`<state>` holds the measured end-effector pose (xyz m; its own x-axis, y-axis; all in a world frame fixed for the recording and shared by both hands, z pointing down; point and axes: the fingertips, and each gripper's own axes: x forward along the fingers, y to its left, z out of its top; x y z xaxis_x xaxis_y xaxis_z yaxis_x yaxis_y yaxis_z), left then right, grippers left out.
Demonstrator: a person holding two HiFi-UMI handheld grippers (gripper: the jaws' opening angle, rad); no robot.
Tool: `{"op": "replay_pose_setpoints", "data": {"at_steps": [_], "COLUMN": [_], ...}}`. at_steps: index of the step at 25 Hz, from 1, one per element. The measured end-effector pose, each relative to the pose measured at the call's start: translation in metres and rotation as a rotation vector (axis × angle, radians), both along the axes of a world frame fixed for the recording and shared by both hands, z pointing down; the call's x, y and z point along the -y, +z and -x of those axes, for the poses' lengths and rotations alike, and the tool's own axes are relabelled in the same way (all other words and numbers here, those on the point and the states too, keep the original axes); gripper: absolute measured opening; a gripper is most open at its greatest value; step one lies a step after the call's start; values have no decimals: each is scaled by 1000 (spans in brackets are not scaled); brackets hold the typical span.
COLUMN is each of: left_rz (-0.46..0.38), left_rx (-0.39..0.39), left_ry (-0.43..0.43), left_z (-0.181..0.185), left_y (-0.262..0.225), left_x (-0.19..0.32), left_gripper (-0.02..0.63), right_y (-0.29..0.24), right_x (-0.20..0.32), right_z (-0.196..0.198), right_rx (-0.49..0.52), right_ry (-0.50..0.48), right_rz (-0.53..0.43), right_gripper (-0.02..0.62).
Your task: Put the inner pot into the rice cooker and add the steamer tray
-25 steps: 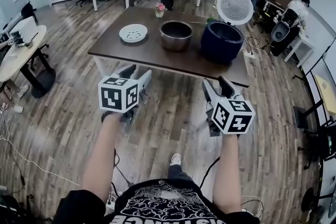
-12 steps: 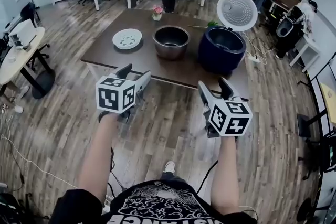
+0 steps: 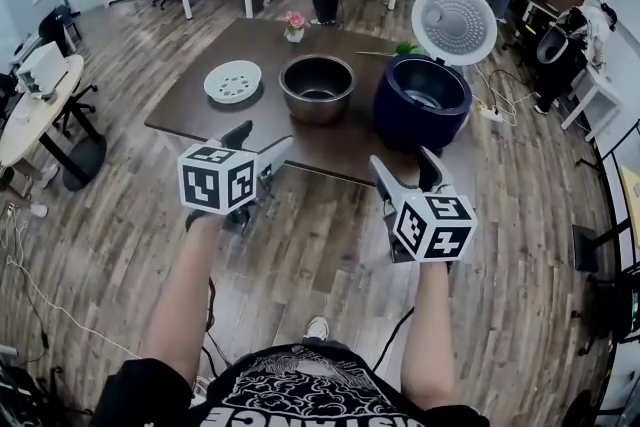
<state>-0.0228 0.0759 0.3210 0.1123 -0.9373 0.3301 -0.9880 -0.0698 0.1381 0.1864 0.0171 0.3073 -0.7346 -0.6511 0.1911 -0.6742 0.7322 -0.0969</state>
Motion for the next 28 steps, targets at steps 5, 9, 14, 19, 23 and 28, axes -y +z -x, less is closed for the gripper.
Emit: {"op": "replay_pose_setpoints", "data": {"at_steps": [5, 9, 14, 19, 23, 28], "left_rz": [-2, 1, -10, 4, 12, 19], "left_rx": [16, 32, 59, 80, 82, 78], "left_ry": [-30, -38, -69, -90, -96, -96], "left_z": [2, 1, 5, 13, 15, 21], "left_y": [3, 5, 5, 13, 18, 26], "left_x": [28, 45, 60, 70, 74, 86], "left_gripper": [393, 422, 433, 437, 436, 436], "right_y": [4, 4, 11, 16, 19, 28], "right_x": [29, 48, 64, 78, 84, 94], "right_z": [1, -1, -2, 4, 6, 12], "right_rx": [-22, 5, -14, -10, -6, -24], "right_ry": [-12, 1, -4, -14, -17, -20], "right_rz": [-26, -27, -30, -23, -28, -32], "right_gripper": [371, 371, 376, 377, 377, 377]}}
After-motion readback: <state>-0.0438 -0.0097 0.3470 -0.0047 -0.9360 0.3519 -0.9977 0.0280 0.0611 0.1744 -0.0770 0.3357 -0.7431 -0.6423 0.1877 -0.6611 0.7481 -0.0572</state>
